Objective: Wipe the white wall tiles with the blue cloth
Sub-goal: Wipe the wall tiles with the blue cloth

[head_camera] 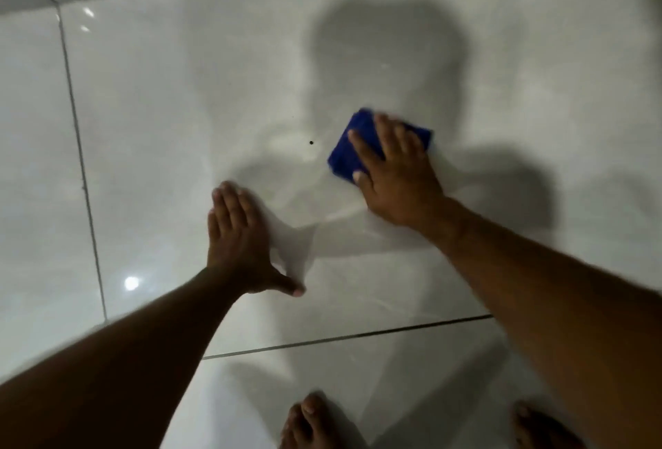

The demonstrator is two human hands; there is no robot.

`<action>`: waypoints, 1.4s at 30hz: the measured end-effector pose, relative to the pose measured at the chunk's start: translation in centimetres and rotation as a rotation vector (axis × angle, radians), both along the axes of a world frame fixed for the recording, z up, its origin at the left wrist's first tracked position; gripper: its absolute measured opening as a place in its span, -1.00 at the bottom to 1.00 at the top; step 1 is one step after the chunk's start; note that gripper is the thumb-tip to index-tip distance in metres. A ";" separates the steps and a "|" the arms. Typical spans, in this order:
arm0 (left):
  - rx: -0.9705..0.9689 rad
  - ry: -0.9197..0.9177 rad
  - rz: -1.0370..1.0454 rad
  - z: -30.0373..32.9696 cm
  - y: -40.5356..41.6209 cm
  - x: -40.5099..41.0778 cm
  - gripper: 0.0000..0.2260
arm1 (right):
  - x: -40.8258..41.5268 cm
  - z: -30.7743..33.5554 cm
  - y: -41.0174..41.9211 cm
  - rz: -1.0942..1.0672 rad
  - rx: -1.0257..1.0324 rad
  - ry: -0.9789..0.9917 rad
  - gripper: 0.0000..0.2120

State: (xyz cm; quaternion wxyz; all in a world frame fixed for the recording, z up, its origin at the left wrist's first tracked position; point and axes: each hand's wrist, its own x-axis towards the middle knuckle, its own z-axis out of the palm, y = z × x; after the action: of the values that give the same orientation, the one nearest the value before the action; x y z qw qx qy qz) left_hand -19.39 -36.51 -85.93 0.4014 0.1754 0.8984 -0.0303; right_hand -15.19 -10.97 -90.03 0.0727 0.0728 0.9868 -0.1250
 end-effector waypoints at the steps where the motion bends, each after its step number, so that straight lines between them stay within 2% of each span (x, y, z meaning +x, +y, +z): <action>1: 0.008 -0.011 0.000 -0.2 0.0 0.0 0.64 | -1.3 0.3 -2.3 -0.181 -0.028 -0.038 -0.37; 2: 0.011 -0.022 -0.001 -0.3 0.0 0.1 0.63 | -1.7 0.4 -5.2 -0.194 -0.059 -0.048 -0.35; 3: 0.011 -0.023 -0.001 -0.3 -0.2 0.0 0.62 | -1.5 0.6 -7.6 -0.028 -0.077 -0.051 -0.35; 5: 0.011 -0.010 0.004 -0.6 -0.4 0.0 0.60 | -1.0 0.3 -7.9 0.534 -0.083 -0.047 -0.40; 6: 0.016 -0.007 0.009 -0.7 -0.5 -0.1 0.60 | -2.3 0.1 -6.1 0.703 -0.063 -0.032 -0.43; 7: 0.023 -0.009 0.012 -0.9 -0.4 -0.1 0.61 | -4.0 -0.1 -4.5 0.701 -0.024 -0.006 -0.44; 10: 0.022 -0.020 0.026 -1.2 -0.6 -0.1 0.63 | -5.5 0.0 -6.3 0.143 -0.072 -0.049 -0.40; 11: 0.023 -0.016 0.027 -1.2 -0.6 -0.1 0.62 | -3.9 0.3 -8.7 0.095 -0.133 -0.067 -0.37; 12: 0.023 -0.013 0.021 -1.2 -0.7 -0.1 0.60 | -1.2 0.8 -10.9 0.179 -0.156 -0.070 -0.35; 13: 0.026 -0.008 0.014 -1.0 -0.7 0.0 0.59 | 1.2 1.1 -11.4 0.379 -0.154 -0.072 -0.35; 15: 0.031 0.019 0.002 -0.8 -0.9 0.1 0.59 | 0.8 0.6 -7.8 0.733 -0.152 -0.105 -0.40; 16: 0.032 0.036 -0.012 -0.8 -0.9 0.2 0.59 | -1.5 0.4 -5.9 0.744 -0.096 -0.068 -0.42; 17: 0.037 0.047 -0.017 -0.9 -0.8 0.2 0.59 | -4.1 0.2 -4.6 0.633 -0.047 -0.035 -0.42; 18: 0.038 0.052 -0.007 -0.9 -0.9 0.2 0.60 | -6.2 0.0 -4.1 0.434 -0.031 -0.027 -0.41; 19: 0.036 0.055 0.000 -1.0 -1.0 0.4 0.61 | -7.3 0.1 -4.8 0.239 -0.032 -0.048 -0.39; 20: 0.038 0.058 -0.007 -0.9 -0.9 0.4 0.61 | -7.0 0.5 -5.9 0.133 -0.051 -0.051 -0.37; 22: 0.035 0.059 -0.017 -0.7 -0.8 0.4 0.60 | -2.8 1.0 -7.9 0.229 -0.106 -0.037 -0.36; 24: 0.029 0.061 -0.005 -0.5 -0.6 0.4 0.61 | 1.8 1.4 -6.5 0.480 -0.143 -0.086 -0.37; 26: 0.024 0.070 -0.004 -0.5 -0.4 0.4 0.62 | 0.6 0.9 -4.0 0.603 -0.115 -0.056 -0.39; 27: 0.028 0.071 -0.006 -0.7 -0.4 0.4 0.62 | -1.7 0.4 -3.4 0.561 -0.066 -0.038 -0.39; 30: 0.029 0.096 -0.014 -1.2 -1.0 0.4 0.61 | -8.8 -0.2 -4.5 0.210 -0.016 0.012 -0.37; 32: 0.029 0.087 -0.020 -1.1 -0.8 0.4 0.61 | -6.6 0.0 -6.5 0.105 -0.056 0.025 -0.35; 34: 0.021 0.089 -0.016 -0.6 -0.6 0.4 0.61 | 1.8 0.0 -7.9 0.208 -0.094 0.021 -0.33; 36: 0.024 0.088 -0.040 -0.1 -0.2 0.5 0.59 | 9.6 1.1 -6.1 0.547 -0.085 -0.056 -0.32; 38: 0.057 0.109 -0.148 0.0 0.3 0.4 0.58 | 9.4 0.1 -1.4 0.818 -0.008 -0.005 -0.34; 39: 0.067 0.110 -0.210 -0.1 0.6 0.3 0.58 | 7.1 -0.5 0.1 0.791 0.061 0.042 -0.38; 42: 0.041 0.129 -0.266 -0.7 1.3 -0.1 0.61 | -1.4 -0.8 0.1 0.097 0.070 0.046 -0.40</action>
State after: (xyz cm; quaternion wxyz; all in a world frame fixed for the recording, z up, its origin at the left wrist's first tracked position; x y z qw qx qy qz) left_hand -19.44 -35.25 -86.61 0.3316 0.2986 0.8917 -0.0762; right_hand -16.58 -10.90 -90.85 0.0534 0.0242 0.9943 -0.0886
